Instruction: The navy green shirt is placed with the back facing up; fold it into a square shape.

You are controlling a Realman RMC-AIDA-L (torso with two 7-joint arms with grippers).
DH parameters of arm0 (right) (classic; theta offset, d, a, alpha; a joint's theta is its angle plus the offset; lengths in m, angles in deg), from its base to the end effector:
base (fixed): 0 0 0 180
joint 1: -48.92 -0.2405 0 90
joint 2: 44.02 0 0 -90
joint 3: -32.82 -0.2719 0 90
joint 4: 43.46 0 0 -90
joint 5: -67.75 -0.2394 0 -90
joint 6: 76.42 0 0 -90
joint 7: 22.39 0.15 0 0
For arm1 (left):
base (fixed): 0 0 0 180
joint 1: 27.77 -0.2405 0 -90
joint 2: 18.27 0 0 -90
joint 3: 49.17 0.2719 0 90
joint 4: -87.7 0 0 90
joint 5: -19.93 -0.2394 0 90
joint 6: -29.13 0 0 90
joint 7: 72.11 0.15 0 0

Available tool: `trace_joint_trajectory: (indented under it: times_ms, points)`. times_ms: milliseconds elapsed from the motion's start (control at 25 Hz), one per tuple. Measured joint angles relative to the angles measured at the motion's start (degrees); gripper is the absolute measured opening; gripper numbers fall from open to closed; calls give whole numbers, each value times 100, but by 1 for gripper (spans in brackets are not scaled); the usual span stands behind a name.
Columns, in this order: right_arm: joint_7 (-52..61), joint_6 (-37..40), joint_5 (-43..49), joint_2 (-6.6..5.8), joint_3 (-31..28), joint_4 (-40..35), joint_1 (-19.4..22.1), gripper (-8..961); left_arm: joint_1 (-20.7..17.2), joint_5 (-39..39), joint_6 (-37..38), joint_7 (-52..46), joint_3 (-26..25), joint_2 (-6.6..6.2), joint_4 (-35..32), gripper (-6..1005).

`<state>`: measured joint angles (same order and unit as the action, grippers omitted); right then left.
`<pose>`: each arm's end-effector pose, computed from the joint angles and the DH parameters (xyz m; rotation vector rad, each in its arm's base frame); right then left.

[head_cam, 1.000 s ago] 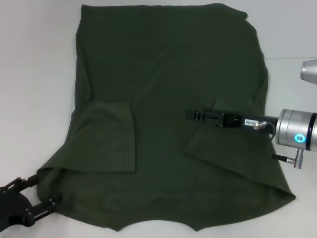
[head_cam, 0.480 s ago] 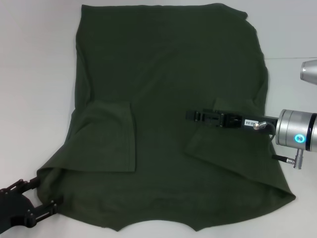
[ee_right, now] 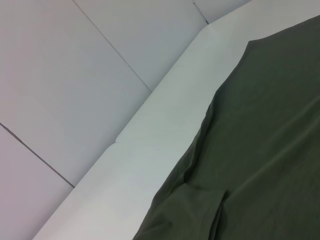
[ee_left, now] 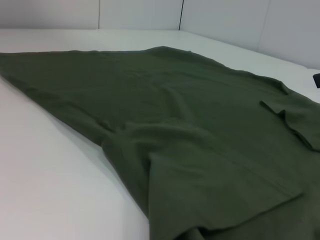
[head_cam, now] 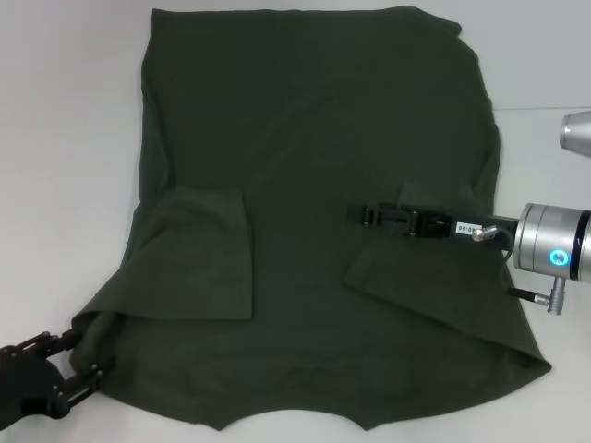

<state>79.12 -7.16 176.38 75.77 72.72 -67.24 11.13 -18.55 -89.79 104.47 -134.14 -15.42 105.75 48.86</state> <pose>0.2794 0.4082 -0.0593 -2.3780 1.3406 0.8014 -0.4145 0.2588 -0.0190 -2.2776 -0.7904 -0.4647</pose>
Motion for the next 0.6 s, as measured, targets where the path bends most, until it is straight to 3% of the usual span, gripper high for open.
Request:
trace_joint_trajectory:
  times_ms: [360,600]
  points:
    - [-8,0,-52,0,0,-4,3,878,103,-201,9,-139,9,0,-68,572]
    - [-9,11,-62,1,0,-4,16,876,148,-236,58,-309,13,0,-157,326]
